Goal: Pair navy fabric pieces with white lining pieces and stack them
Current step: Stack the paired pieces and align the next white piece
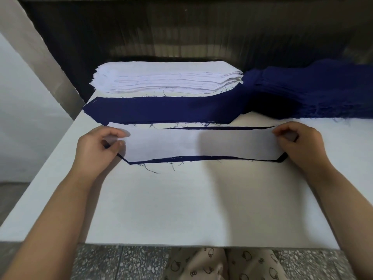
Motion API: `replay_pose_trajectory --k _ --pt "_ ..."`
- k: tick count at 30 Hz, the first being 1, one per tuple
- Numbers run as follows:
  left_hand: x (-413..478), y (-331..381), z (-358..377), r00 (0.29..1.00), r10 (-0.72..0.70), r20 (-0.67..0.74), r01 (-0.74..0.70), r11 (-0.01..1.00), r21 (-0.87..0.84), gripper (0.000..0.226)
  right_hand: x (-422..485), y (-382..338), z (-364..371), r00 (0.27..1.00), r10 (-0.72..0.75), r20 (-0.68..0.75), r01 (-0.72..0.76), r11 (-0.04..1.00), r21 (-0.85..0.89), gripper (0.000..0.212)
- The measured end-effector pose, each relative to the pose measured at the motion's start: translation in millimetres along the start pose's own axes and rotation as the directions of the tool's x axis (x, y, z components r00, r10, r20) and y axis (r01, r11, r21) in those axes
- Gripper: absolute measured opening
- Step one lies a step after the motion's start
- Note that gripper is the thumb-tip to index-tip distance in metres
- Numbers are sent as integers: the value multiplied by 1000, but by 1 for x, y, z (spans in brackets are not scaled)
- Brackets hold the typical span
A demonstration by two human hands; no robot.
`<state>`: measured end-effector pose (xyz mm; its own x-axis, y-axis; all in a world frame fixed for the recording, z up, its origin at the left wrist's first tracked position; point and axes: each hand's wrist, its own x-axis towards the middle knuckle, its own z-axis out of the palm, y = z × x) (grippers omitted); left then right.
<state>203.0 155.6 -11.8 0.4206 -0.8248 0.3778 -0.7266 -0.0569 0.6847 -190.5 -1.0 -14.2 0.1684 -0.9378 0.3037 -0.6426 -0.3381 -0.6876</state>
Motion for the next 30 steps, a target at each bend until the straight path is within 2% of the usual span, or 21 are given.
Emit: replay_pose_trajectory --k 4,10,17,27,30 --pt "0 0 1 1000 17 -5 -17 1000 -10 48 1 -1 0 1000 24 -8 -25 1000 -14 20" --pt "0 0 1 995 91 42 -93 995 42 33 1 -4 0 1000 12 -7 -12 999 -47 23" --pt "0 5 0 986 146 78 -150 988 48 55 1 -3 0 1000 -13 17 15 995 -96 24" --pt "0 0 0 980 181 79 -185 982 46 64 0 -5 0 1000 -24 3 24 995 -94 24" --pt "1 -3 0 981 177 81 -183 981 65 59 1 -6 -1 1000 -25 -4 25 995 -97 26"
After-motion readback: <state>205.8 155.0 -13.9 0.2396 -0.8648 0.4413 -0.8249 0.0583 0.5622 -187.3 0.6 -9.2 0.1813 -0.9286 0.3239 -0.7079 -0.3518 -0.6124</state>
